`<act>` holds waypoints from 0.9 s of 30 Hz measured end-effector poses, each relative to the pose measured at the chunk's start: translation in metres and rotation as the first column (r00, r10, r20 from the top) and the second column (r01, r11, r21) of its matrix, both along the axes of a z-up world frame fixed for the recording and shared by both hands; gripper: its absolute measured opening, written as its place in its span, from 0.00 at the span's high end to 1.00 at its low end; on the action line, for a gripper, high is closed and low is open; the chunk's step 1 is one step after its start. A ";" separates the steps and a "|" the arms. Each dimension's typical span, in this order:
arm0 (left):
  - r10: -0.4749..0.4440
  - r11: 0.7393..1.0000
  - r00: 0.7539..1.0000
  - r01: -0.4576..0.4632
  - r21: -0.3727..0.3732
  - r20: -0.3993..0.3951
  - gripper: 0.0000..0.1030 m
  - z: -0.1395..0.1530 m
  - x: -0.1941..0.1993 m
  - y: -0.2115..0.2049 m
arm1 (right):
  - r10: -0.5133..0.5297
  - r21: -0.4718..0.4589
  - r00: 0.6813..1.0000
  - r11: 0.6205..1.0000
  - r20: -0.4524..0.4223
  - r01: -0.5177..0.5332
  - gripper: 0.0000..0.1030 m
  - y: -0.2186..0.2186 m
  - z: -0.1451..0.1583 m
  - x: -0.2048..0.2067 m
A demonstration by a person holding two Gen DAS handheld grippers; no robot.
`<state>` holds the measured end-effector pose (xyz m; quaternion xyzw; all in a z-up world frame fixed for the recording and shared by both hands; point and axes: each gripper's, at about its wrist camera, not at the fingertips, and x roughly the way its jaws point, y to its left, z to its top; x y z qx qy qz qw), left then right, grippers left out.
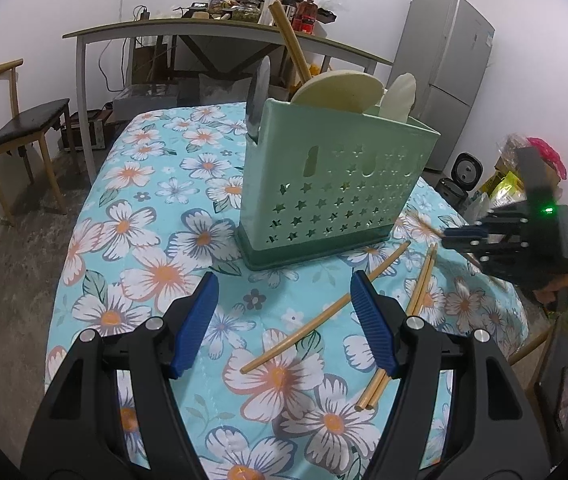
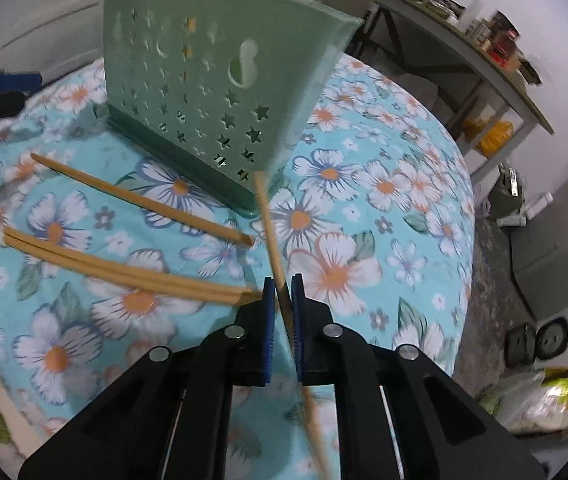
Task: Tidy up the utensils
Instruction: 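Grasp a loose wooden chopstick on the bedspread with the right tool, then grasp another loose chopstick with the left tool while the right tool holds its chopstick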
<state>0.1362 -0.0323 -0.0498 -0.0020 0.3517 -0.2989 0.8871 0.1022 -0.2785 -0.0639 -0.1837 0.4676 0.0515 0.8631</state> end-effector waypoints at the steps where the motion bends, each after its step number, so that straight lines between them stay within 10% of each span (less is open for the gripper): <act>1: 0.002 1.000 1.000 -0.002 -0.002 -0.002 0.37 -0.001 0.000 0.001 | -0.013 0.029 1.000 1.000 -0.006 0.013 0.94 -0.002 0.003 -0.003; 6: 0.013 1.000 1.000 -0.013 -0.006 -0.022 0.37 -0.004 0.001 0.005 | -0.115 0.264 0.991 0.956 -0.065 0.128 0.94 -0.008 0.006 -0.025; 12: 0.015 1.000 0.999 -0.015 -0.003 -0.042 0.37 -0.007 0.002 0.004 | -0.218 0.521 0.948 0.795 -0.233 0.312 0.93 -0.003 -0.018 -0.034; 27: -0.012 0.999 1.000 0.013 0.037 -0.015 0.37 -0.006 -0.008 -0.005 | -0.212 0.453 0.964 0.852 -0.159 0.262 0.93 0.025 -0.022 0.014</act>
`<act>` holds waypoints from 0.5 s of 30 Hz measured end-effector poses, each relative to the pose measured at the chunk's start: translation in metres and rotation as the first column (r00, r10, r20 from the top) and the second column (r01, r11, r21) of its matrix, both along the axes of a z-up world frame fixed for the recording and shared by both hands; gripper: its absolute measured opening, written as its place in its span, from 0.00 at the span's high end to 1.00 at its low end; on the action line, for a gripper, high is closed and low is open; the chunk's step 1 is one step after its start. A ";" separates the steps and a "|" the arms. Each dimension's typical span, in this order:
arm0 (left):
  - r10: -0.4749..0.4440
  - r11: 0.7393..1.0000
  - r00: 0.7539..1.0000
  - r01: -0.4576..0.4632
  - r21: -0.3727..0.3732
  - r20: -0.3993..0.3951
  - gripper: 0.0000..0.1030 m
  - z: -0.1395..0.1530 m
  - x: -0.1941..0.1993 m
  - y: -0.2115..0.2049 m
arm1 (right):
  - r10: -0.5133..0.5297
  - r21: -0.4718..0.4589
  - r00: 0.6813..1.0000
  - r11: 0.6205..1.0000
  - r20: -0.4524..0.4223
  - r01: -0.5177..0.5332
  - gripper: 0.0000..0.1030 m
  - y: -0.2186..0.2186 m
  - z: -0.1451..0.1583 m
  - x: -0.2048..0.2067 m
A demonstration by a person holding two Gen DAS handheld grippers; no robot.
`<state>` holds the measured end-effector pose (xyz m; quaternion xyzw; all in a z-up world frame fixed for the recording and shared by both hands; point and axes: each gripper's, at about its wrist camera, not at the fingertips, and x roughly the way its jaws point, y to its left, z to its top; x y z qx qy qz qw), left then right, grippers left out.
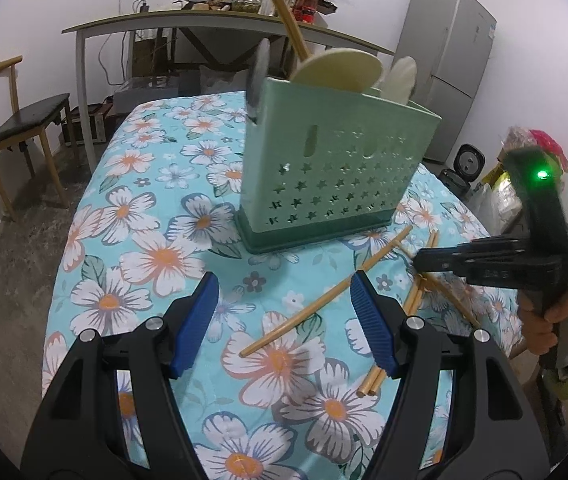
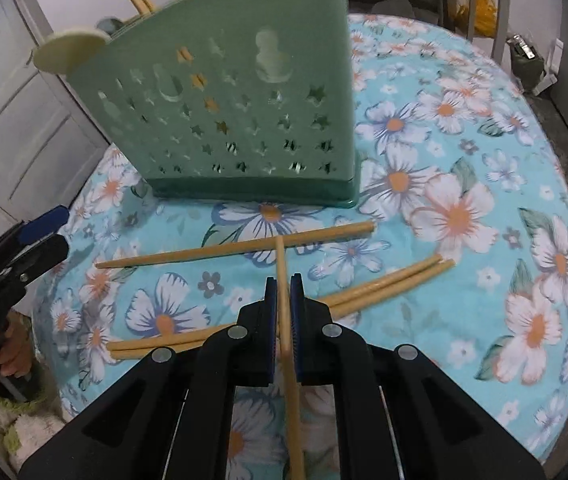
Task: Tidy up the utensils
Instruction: 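Grasp another loose chopstick with the left tool while the right tool holds its chopstick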
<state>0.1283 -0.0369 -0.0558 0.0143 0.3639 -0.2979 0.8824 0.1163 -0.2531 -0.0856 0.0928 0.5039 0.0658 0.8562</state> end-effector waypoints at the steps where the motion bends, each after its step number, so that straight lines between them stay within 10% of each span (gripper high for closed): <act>1: -0.008 1.000 1.000 0.008 0.007 0.007 0.37 0.000 -0.001 -0.002 | 0.001 -0.001 1.000 1.000 -0.005 -0.001 0.93 0.001 -0.004 0.002; 15: -0.073 0.982 0.997 0.073 0.174 -0.007 0.55 -0.024 -0.010 -0.015 | -0.352 0.266 0.931 0.910 0.093 0.318 0.94 -0.073 0.008 -0.043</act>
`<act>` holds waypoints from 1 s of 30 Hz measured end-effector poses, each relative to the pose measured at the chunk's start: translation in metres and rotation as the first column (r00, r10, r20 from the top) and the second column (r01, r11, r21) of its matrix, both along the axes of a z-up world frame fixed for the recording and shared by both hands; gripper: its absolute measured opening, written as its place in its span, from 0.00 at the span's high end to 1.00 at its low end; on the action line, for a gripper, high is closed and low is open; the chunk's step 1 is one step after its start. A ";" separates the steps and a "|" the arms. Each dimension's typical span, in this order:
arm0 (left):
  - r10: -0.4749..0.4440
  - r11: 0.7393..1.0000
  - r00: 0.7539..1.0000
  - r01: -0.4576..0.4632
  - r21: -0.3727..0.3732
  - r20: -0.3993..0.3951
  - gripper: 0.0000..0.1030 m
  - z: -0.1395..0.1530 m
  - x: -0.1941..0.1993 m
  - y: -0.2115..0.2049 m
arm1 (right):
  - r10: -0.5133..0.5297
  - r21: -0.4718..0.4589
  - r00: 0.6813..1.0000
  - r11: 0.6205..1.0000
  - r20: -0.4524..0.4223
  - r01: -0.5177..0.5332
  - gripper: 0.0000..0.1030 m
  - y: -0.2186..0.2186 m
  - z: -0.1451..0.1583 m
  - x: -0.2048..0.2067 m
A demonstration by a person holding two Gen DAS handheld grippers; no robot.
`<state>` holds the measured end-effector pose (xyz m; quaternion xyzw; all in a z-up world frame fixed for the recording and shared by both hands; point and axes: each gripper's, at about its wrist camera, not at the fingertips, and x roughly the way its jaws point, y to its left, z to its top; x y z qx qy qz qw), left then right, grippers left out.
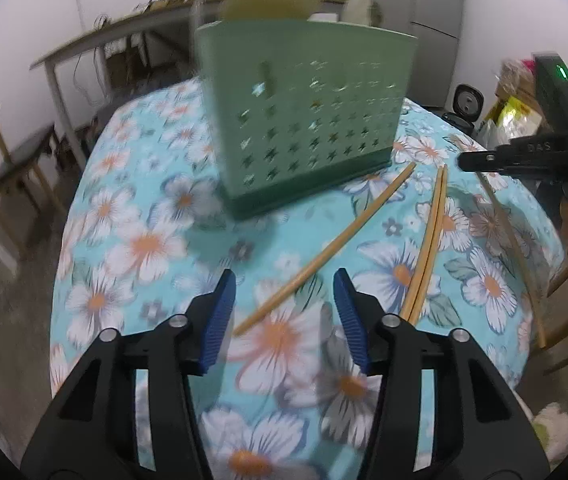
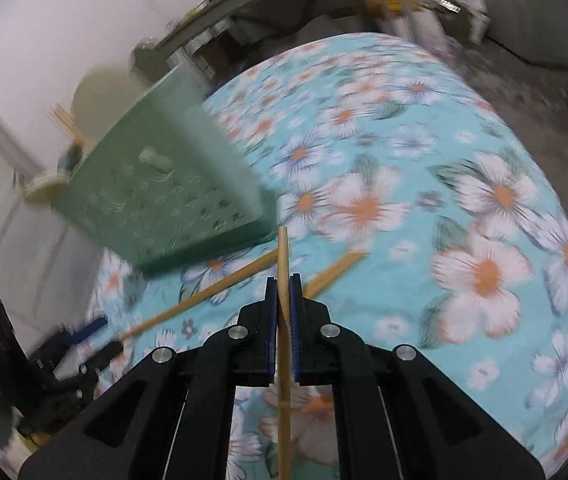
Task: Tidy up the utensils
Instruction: 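Grasp another loose chopstick with the left tool while the right tool holds its chopstick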
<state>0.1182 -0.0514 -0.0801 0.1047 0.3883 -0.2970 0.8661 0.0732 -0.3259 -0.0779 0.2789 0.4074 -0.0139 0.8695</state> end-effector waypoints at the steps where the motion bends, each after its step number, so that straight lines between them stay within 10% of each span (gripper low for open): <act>1: 0.018 1.000 0.999 -0.019 -0.020 -0.028 0.57 -0.001 0.001 0.006 | -0.039 0.035 0.999 0.999 0.007 0.039 0.94 -0.009 -0.003 -0.007; 10: 0.052 0.951 0.946 -0.145 -0.272 -0.321 0.66 -0.025 -0.002 0.045 | -0.105 0.130 0.994 0.985 -0.043 0.110 0.94 -0.022 -0.033 -0.019; 15: 0.071 0.878 0.908 -0.254 -0.407 -0.413 0.65 -0.039 0.013 0.051 | -0.106 0.110 0.993 0.988 -0.043 0.111 0.94 -0.019 -0.032 -0.020; 24: 0.156 0.725 0.834 -0.460 -0.512 -0.530 0.65 -0.052 0.028 0.062 | -0.110 0.112 0.993 0.987 -0.049 0.115 0.94 -0.019 -0.033 -0.018; 30: 0.232 0.533 0.688 -0.681 -0.502 -0.688 0.70 -0.063 0.041 0.073 | -0.111 0.113 0.992 0.987 -0.051 0.117 0.94 -0.018 -0.032 -0.017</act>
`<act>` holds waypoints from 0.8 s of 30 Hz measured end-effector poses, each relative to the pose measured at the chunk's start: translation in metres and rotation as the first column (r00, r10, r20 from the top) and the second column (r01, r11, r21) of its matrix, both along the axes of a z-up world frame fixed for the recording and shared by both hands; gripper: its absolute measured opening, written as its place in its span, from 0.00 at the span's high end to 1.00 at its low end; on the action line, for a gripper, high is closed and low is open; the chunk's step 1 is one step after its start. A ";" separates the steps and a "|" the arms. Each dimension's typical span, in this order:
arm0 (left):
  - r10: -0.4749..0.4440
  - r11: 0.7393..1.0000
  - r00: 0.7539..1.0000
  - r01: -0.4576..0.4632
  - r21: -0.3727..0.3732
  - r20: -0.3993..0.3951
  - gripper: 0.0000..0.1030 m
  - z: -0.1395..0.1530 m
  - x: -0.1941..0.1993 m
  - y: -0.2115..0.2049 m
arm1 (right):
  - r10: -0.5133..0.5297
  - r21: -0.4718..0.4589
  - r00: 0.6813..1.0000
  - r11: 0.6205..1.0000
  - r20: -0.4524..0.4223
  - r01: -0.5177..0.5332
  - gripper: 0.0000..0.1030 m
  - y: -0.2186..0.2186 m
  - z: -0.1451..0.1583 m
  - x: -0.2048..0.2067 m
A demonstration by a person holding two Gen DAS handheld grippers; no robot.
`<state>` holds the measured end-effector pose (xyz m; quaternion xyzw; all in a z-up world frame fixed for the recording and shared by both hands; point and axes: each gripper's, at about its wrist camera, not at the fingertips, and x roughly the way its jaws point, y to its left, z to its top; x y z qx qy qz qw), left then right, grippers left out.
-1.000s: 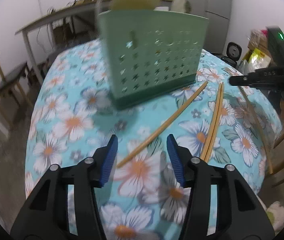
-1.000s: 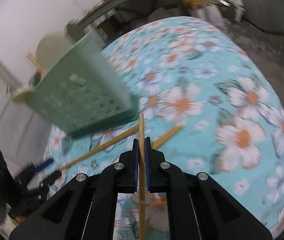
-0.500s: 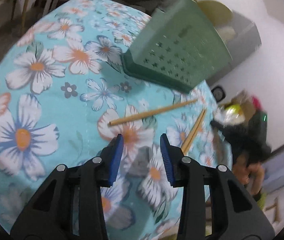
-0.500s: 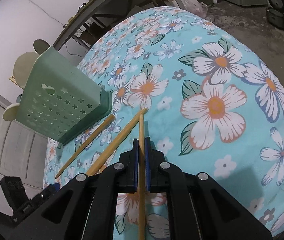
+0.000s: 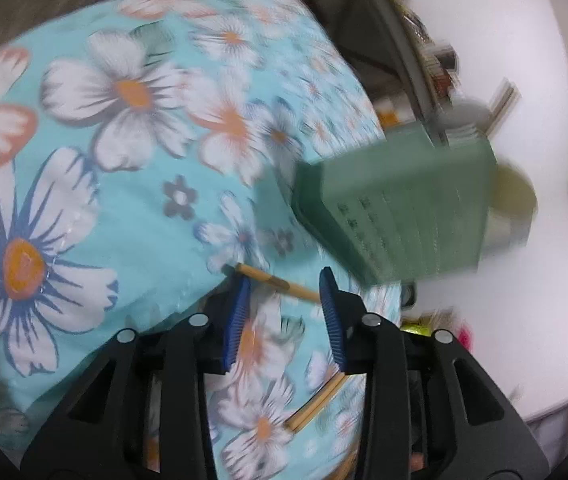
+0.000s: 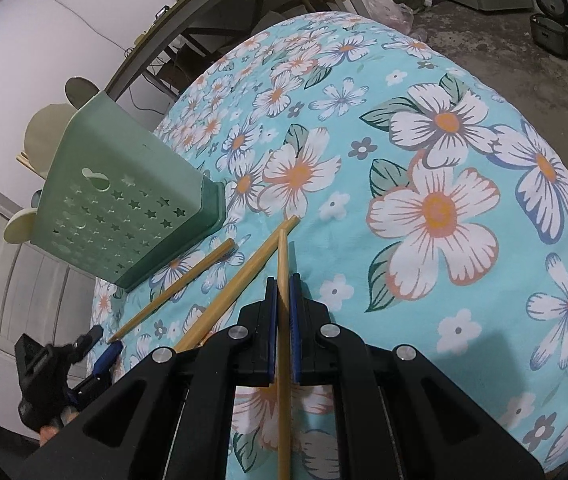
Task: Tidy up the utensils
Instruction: 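Grasp another loose chopstick with the left tool while the right tool holds its chopstick, then lift both chopsticks upright over the green holder with both tools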
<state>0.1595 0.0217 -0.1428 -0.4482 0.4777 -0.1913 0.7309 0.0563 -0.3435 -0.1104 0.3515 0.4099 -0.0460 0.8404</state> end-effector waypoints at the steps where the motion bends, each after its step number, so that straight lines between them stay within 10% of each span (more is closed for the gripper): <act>1: 0.031 0.999 0.999 -0.032 -0.019 -0.038 0.72 -0.003 0.002 0.002 | 0.000 0.000 1.000 1.000 0.000 0.000 0.94 0.000 0.000 0.000; 15: 0.203 0.967 0.932 -0.239 -0.089 -0.299 0.89 -0.016 0.007 0.000 | -0.006 0.032 0.999 0.999 0.034 0.005 0.94 -0.003 -0.004 -0.005; 24: 0.182 0.980 0.969 -0.192 -0.047 -0.169 0.92 0.006 0.008 0.007 | -0.011 0.040 0.998 0.999 0.058 0.009 0.94 -0.007 -0.003 -0.013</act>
